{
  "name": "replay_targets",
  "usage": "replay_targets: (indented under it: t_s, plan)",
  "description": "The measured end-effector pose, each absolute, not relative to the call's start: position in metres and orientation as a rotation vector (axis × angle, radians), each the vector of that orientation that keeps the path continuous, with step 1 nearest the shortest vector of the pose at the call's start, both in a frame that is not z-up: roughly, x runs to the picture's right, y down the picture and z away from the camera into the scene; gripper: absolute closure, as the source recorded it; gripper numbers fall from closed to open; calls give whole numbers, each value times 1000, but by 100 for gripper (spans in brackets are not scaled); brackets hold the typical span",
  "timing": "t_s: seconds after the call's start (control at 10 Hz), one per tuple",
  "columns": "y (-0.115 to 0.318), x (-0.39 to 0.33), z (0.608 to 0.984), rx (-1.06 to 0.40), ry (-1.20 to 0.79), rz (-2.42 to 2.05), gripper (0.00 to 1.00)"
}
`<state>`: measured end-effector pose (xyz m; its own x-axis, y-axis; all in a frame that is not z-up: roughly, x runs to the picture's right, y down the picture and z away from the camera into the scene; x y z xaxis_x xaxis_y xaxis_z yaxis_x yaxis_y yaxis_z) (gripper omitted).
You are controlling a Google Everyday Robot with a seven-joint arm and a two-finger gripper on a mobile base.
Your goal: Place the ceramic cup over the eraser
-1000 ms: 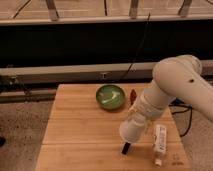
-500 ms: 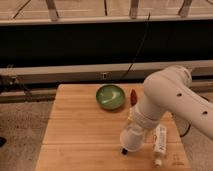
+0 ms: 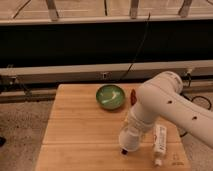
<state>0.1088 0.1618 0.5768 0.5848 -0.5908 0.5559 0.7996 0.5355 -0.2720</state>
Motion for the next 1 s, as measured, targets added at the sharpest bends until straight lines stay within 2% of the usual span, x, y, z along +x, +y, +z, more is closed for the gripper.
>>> replay_targets:
  t_s: [0.8,0.9,1.0]
  plan:
    - [195,111,622,-574,-387,-833,100]
    - [200,110,625,-575,-388,-833,99]
    - [207,109,631,-582,-386,-837,92]
